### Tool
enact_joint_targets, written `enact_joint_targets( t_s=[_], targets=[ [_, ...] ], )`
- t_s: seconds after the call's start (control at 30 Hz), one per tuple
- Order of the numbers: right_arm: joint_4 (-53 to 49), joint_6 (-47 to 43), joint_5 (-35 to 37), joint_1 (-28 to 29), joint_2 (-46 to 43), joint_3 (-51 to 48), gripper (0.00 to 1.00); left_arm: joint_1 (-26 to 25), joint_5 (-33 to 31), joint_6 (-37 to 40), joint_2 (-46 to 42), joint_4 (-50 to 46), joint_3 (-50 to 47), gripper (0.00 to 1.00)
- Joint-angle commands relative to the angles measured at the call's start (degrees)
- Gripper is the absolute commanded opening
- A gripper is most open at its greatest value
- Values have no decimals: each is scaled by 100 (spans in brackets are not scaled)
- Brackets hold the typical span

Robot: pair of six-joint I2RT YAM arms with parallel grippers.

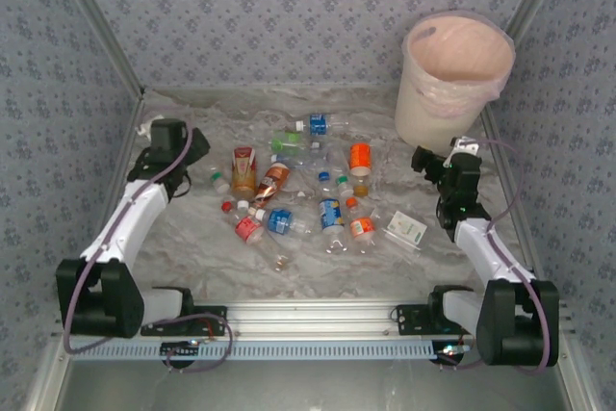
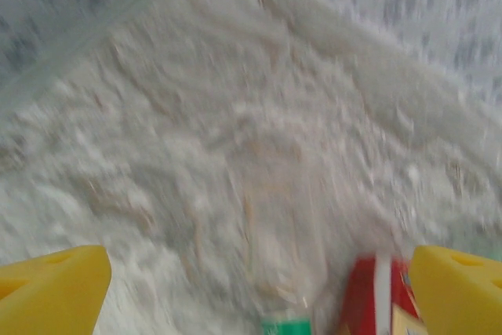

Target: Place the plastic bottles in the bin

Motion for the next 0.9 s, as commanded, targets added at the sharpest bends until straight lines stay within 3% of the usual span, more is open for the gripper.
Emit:
enact_joint_targets(
  t_s=[0.0,0.13,0.47,0.87],
  targets=[
    [-910,557,-186,18,-115,175,100,-413,323,-432,431,-1359,276,98],
    [-1281,440,-293,43,-195,292,100,-477,577,-503,940,-1392,276,98],
    [-1204,370,-198,135,-398,117,100,-462,712,-368,1764,-1140,426,76],
    [-1278,167,-192,327,-407,105,100,-295,876,-13,2449,-312,393,69]
  ],
)
